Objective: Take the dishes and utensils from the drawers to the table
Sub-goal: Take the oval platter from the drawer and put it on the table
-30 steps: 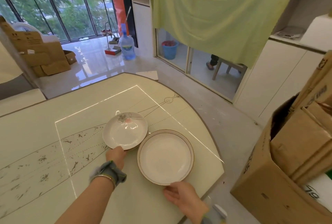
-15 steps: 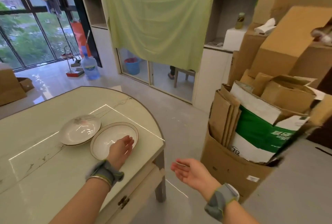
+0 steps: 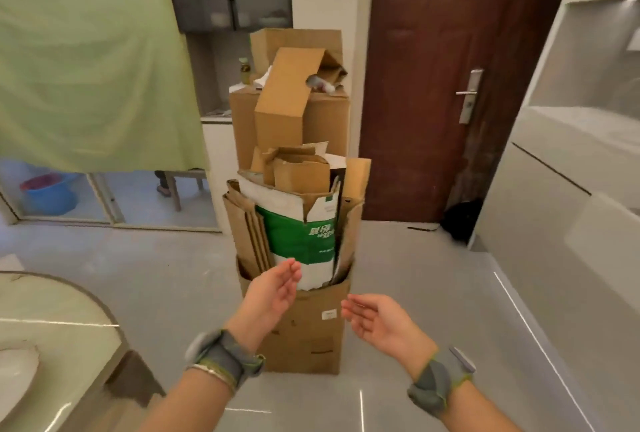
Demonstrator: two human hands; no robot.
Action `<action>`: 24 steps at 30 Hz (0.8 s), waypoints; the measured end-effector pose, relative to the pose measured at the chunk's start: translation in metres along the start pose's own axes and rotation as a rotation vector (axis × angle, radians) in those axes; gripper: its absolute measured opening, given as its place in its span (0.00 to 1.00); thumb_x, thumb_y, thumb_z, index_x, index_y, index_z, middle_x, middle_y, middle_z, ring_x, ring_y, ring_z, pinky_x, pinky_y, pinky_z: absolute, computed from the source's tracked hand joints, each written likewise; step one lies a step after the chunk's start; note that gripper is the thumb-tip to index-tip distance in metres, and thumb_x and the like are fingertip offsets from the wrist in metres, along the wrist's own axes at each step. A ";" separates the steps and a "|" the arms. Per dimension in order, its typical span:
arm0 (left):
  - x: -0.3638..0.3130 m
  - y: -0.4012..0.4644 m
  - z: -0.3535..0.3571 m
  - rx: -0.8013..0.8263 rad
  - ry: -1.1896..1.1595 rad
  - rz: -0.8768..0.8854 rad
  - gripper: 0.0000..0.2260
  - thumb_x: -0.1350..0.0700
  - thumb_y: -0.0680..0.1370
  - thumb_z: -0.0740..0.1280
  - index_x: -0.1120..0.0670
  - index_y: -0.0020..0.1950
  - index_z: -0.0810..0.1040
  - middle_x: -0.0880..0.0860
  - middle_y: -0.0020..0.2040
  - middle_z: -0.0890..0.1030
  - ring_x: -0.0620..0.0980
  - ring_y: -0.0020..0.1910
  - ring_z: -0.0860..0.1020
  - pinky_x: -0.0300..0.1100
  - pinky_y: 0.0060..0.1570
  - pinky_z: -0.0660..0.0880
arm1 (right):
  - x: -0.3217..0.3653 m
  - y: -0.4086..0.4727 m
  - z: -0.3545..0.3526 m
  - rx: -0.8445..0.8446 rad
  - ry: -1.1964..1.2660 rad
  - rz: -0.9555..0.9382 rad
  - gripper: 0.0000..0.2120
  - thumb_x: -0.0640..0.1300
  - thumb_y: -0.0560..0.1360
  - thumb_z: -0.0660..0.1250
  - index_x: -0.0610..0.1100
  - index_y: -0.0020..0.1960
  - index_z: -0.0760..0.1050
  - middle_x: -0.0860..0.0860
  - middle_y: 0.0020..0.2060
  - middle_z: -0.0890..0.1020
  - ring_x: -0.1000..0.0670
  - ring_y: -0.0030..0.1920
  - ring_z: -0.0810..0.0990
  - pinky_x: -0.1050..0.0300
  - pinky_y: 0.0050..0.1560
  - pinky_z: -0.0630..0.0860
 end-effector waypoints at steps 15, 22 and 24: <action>0.087 0.114 0.272 0.446 0.267 -0.283 0.09 0.60 0.79 0.59 0.55 0.44 0.77 0.45 0.26 0.83 0.41 0.32 0.79 0.28 0.25 0.71 | 0.159 0.001 -0.190 -0.369 0.281 -0.276 0.11 0.37 0.77 0.55 0.41 0.40 0.74 0.46 0.38 0.78 0.51 0.37 0.76 0.67 0.24 0.71; 0.123 0.152 0.374 0.608 0.374 -0.350 0.09 0.61 0.80 0.58 0.55 0.44 0.77 0.45 0.27 0.83 0.38 0.24 0.80 0.28 0.24 0.72 | 0.228 0.000 -0.267 -0.555 0.343 -0.405 0.10 0.36 0.78 0.56 0.40 0.40 0.73 0.46 0.38 0.78 0.50 0.37 0.76 0.67 0.25 0.71; 0.141 0.158 0.404 0.648 0.415 -0.390 0.09 0.61 0.79 0.59 0.55 0.43 0.77 0.47 0.28 0.83 0.39 0.23 0.80 0.28 0.23 0.72 | 0.250 -0.008 -0.296 -0.625 0.356 -0.449 0.10 0.36 0.78 0.55 0.40 0.40 0.73 0.46 0.38 0.78 0.50 0.37 0.76 0.67 0.25 0.71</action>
Point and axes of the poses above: each hand's wrist, its own y-axis towards the middle knuckle, its own z-axis out of the palm, x = y × z, the point moved 3 cm from there along y, towards the middle knuckle
